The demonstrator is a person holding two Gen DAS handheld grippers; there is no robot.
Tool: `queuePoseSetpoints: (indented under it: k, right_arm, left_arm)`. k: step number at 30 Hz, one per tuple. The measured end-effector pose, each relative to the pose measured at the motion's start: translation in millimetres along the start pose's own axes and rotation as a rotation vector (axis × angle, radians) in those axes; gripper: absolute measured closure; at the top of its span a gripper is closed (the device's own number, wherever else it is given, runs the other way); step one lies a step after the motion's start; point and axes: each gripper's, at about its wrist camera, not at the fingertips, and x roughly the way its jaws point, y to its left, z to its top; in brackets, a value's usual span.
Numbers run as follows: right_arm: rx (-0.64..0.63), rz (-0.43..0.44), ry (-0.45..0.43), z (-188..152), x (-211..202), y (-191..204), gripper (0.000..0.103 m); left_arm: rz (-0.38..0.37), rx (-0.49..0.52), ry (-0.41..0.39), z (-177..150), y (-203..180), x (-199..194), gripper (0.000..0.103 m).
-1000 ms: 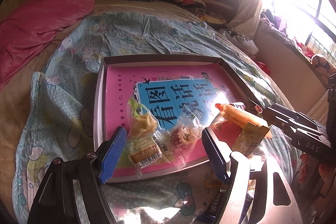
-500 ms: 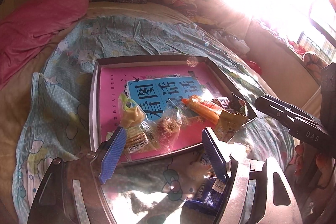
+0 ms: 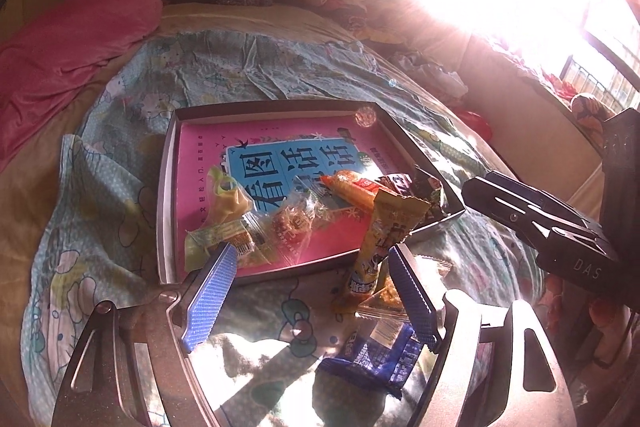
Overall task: Organize snacks
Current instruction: 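Withdraw both open tools from the tray toward the loose snacks beside it, then grasp the blue biscuit packet with the left tool while the right tool grasps the clear pastry bag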
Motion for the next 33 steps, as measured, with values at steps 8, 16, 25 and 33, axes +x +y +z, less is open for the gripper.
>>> queuePoseSetpoints:
  k: [8, 16, 25, 33]
  right_arm:
    - [-0.008, 0.017, 0.022, -9, -3, 4, 0.03]
    - [0.0, 0.02, 0.036, -14, -6, 2, 0.03]
    - [0.0, 0.029, 0.063, -21, -7, 3, 0.03]
    - [0.021, 0.055, 0.11, -30, -2, 0, 0.03]
  left_arm:
    - [0.005, 0.04, 0.02, -10, -11, -4, 0.024]
    - [-0.004, 0.05, 0.048, -18, -14, -6, 0.024]
    - [-0.032, 0.09, 0.095, -31, -23, -5, 0.024]
    - [-0.072, 0.147, 0.157, -45, -38, 8, 0.024]
